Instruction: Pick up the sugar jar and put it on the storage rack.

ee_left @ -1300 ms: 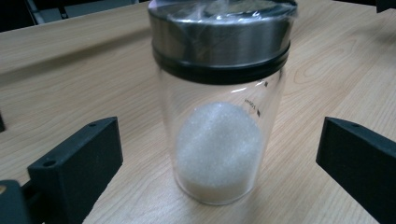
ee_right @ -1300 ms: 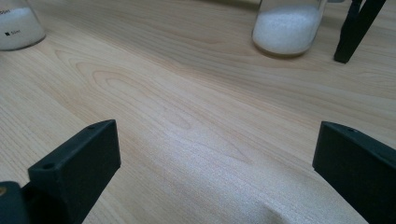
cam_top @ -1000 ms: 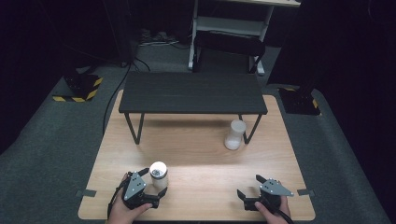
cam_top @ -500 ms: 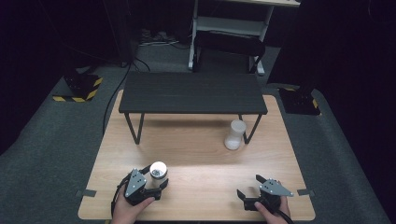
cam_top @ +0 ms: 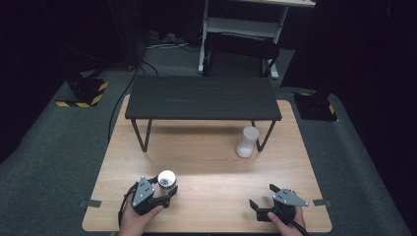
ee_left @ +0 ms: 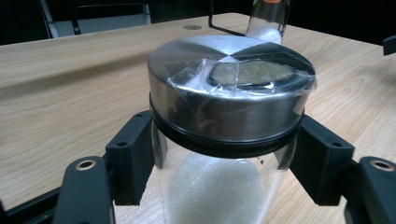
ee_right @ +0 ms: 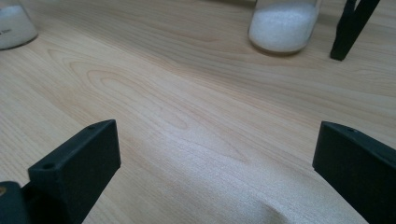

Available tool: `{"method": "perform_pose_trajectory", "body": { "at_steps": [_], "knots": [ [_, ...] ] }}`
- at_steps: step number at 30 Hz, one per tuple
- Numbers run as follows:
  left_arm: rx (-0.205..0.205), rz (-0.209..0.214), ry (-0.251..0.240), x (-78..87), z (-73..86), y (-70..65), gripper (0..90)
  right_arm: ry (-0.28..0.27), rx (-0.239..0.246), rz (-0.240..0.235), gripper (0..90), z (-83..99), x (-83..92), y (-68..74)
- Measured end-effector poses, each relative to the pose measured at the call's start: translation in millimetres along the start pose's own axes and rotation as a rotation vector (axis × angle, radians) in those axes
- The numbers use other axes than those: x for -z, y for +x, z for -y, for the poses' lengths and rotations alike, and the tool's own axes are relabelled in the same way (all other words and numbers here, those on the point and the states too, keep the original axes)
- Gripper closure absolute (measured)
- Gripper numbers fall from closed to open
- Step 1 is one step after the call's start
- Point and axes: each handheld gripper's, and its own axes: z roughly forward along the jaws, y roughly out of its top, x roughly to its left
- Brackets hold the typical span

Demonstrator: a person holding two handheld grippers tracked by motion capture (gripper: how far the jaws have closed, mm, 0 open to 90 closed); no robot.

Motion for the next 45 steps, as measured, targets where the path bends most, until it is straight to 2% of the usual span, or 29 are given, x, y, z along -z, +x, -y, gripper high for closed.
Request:
{"method": "perform_pose_trajectory", "body": {
  "at_steps": [11, 16, 25, 29, 34, 45],
  "knots": [
    [-0.001, -0.018, -0.001, 0.1, -0.1, -4.8, 30.8, 0.021, -0.011, 0.043, 0.8, -3.7, -1.8, 6.6],
    [-0.002, -0.022, 0.0, -0.1, -1.0, -6.4, 30.9, 0.052, -0.017, 0.077, 0.8, -8.0, -2.8, 9.5],
    [0.006, -0.043, -0.027, 2.7, -4.1, -12.2, 30.9, 0.053, -0.014, 0.069, 0.9, -8.2, -2.7, 8.1],
    [0.023, -0.063, -0.052, 5.4, -9.1, -17.6, 30.9, 0.049, -0.022, 0.066, 0.9, -7.4, -2.3, 6.9],
    [0.013, -0.09, -0.055, 6.5, -19.4, -22.1, 31.0, 0.038, -0.036, 0.068, 0.9, -5.5, -0.9, 6.0],
    [0.035, -0.132, -0.098, 7.7, -33.2, -23.7, 31.0, 0.037, -0.035, 0.06, 0.9, -5.2, -0.7, 4.4]
  ]
}}
